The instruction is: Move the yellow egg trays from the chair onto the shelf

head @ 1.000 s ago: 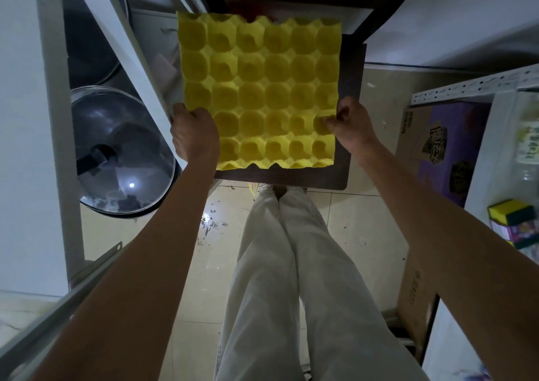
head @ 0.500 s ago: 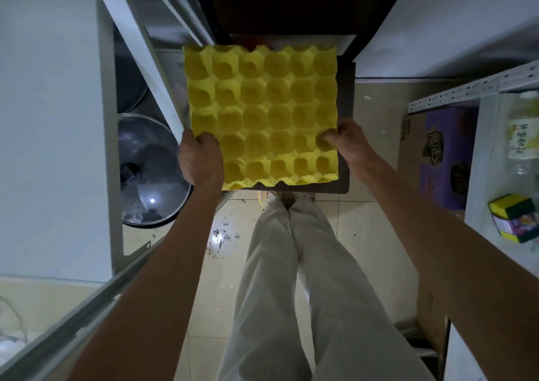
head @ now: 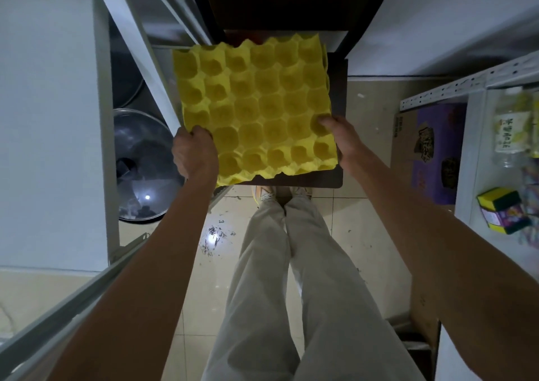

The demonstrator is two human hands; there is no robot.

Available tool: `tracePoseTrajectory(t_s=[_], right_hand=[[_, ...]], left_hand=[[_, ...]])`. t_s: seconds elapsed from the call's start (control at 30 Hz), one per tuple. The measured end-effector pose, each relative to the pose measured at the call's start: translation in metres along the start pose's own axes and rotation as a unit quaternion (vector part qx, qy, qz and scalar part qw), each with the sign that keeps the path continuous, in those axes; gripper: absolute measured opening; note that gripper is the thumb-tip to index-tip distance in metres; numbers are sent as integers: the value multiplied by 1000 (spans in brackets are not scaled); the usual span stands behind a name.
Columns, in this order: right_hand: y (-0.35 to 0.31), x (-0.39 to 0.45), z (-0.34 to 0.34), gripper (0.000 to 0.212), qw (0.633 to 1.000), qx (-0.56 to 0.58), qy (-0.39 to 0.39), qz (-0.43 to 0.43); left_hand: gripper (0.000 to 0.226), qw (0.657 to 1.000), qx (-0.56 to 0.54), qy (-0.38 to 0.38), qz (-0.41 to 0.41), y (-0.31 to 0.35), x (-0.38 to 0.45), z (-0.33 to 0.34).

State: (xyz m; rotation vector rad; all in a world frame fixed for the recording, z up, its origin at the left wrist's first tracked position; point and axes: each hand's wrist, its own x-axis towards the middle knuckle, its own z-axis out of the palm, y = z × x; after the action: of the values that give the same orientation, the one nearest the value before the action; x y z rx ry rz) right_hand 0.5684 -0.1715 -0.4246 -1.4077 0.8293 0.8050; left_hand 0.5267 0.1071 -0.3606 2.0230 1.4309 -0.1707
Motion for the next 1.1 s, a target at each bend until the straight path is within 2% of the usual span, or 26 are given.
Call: tracePoseTrajectory(t_s=[0.13, 0.23, 0.3, 0.33, 0.4, 0.47, 0.53, 0.67, 0.73, 0.8, 0.9, 1.03, 1.1], right_hand=[[7, 11, 2, 60, 1000, -18, -8, 21], [8, 17, 5, 52, 998, -62, 10, -1], [9, 21, 5, 46, 987, -150, 46, -39], [10, 23, 4, 43, 972, -217, 66, -66], [13, 22, 3, 41, 919, -363, 101, -120], [15, 18, 3, 39, 875, -431, 136, -172], [17, 11, 4, 34, 874, -409, 155, -212], [16, -6, -1, 12, 926, -272, 130, -229], [16, -20, -8, 10, 931, -240, 130, -243], [16, -38, -17, 13, 932, -221, 140, -252], [9, -69, -36, 13, 934, -184, 172, -254], [-6, -120, -75, 11, 932, -134, 236, -242], [-15, -151, -98, 19, 922, -116, 279, -242]], left_hand=[[41, 1000, 11, -9, -2, -1, 5, 11], [41, 1000, 14, -20, -6, -3, 8, 17], [41, 1000, 12, -16, -3, -6, 9, 21], [41, 1000, 13, -10, 1, -7, 9, 22], [40, 1000, 17, 6, 9, -10, 8, 24], [39, 1000, 22, 15, 16, -12, 7, 26], [39, 999, 27, 17, 16, -13, 6, 27], [39, 1000, 19, 12, 13, -12, 0, 24], [34, 1000, 6, -5, 14, -8, -5, 21], [21, 999, -14, -27, 23, 1, -13, 15], [15, 995, -27, -64, 77, 21, -33, 4], [18, 972, -15, -160, 172, 54, -69, -10], [20, 956, 0, -193, 221, 69, -90, -15]])
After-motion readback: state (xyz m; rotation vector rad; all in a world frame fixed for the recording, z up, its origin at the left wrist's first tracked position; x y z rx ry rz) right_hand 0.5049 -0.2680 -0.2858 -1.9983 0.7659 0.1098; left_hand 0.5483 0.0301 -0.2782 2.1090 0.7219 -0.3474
